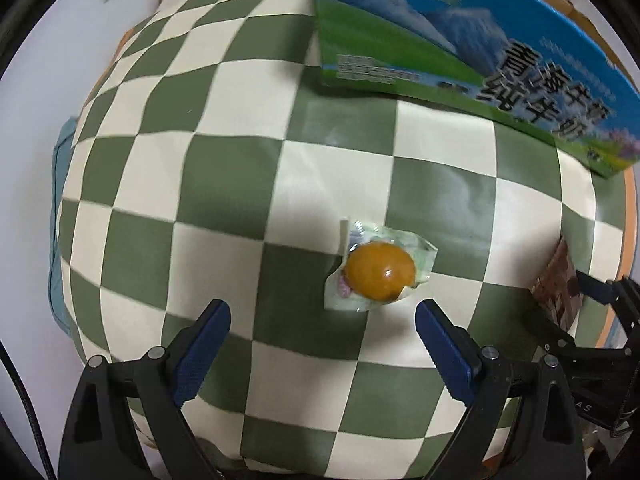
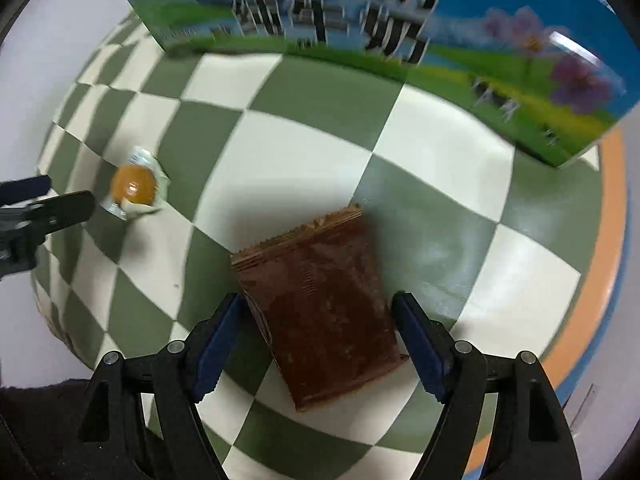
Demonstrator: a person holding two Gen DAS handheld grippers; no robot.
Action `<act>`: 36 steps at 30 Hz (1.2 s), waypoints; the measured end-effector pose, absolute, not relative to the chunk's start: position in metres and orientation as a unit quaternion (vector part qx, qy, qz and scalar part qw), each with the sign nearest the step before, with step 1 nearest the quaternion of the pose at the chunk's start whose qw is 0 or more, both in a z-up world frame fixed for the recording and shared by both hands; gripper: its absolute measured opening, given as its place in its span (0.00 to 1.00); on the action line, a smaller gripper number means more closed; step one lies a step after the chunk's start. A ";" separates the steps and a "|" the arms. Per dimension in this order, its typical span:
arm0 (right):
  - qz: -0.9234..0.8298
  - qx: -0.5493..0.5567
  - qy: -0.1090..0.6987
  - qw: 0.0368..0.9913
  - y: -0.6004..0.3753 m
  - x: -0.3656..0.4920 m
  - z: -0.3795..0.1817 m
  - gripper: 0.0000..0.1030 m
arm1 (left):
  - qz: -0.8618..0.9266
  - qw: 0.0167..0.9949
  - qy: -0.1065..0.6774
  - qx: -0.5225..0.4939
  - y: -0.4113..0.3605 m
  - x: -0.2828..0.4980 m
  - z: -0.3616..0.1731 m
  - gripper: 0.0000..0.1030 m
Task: Organize snacks
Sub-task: 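Grasp the round orange candy with left tool while right tool grasps brown jerky pack, then carry both snacks into the box and open both tools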
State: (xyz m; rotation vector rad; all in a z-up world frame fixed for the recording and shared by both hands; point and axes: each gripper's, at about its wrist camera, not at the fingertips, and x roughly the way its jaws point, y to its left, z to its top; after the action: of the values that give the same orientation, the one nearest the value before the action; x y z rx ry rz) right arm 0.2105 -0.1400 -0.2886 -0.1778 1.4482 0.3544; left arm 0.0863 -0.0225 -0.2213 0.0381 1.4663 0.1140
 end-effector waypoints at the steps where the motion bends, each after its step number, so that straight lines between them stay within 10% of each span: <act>1: 0.156 -0.079 0.655 0.735 -0.141 0.210 -0.289 0.75 | 0.048 0.741 0.669 0.023 -0.025 0.089 -0.224 0.92; 16: 0.058 0.021 0.673 0.737 -0.177 0.226 -0.299 0.66 | -0.022 0.709 0.704 0.042 -0.046 0.126 -0.281 0.67; 18: 0.058 0.014 0.676 0.734 -0.177 0.228 -0.303 0.67 | -0.027 0.711 0.701 0.040 -0.050 0.124 -0.276 0.44; 36: 0.099 0.111 0.613 0.776 -0.206 0.222 -0.220 0.57 | -0.092 0.778 0.620 -0.048 -0.060 0.134 -0.132 0.43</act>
State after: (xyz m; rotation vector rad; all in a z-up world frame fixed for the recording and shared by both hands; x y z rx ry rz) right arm 0.2224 -0.2057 -0.2199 0.2398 1.3274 0.2134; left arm 0.1339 -0.0596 -0.1316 -0.1028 1.3403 -0.1985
